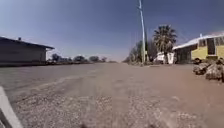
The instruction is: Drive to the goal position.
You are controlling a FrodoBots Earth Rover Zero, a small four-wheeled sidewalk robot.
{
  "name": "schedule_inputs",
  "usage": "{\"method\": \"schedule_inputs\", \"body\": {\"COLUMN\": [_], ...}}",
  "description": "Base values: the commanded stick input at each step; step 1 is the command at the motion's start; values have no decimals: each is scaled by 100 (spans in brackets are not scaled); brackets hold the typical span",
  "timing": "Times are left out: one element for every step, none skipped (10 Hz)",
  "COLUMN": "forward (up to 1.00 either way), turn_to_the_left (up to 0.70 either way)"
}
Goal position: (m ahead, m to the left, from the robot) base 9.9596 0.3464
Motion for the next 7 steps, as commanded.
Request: {"method": "schedule_inputs", "body": {"forward": [70,70,70,70,70,70,70], "turn_to_the_left": [0,0,0,0,0,0,0]}}
